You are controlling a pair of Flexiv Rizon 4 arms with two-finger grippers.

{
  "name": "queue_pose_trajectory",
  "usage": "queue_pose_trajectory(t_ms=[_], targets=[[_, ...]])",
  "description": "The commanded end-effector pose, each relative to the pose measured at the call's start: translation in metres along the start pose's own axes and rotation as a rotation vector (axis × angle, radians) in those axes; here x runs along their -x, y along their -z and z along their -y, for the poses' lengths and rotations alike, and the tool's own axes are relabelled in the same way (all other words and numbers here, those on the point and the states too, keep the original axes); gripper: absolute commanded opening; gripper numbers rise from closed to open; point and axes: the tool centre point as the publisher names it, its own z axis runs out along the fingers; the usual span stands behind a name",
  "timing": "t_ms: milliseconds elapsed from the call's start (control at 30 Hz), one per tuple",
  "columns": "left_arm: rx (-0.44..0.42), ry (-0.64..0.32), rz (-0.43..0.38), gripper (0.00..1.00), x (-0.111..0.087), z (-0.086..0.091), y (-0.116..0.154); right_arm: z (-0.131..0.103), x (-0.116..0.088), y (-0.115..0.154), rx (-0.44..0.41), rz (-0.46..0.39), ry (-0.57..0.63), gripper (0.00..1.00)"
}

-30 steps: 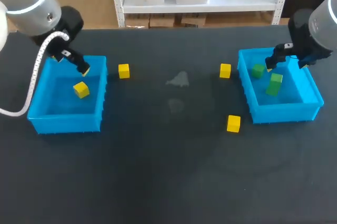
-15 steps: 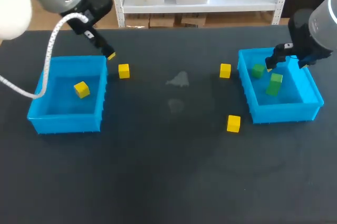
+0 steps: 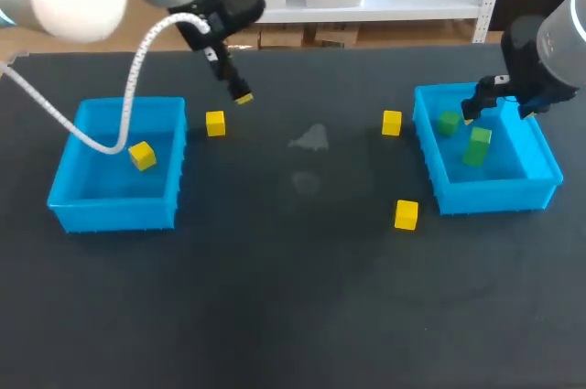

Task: Put the green cubes in the right bin and the yellow cubes in the left bin.

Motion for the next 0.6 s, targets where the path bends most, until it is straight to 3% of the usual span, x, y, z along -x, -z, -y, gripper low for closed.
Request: queue_pose_trajectory(t_ms=[33,600], targets=[[-0.019,-0.037,-0.039,1.00,0.025,-0.002,-0.010,0.000,-0.001,0.000,-0.003,0.004,-0.001,1.00],[-0.062,-0.236,-0.084,1.00,0.092,0.026,-0.045,0.000,-0.001,0.000,-0.003,0.004,-0.001,1.00]])
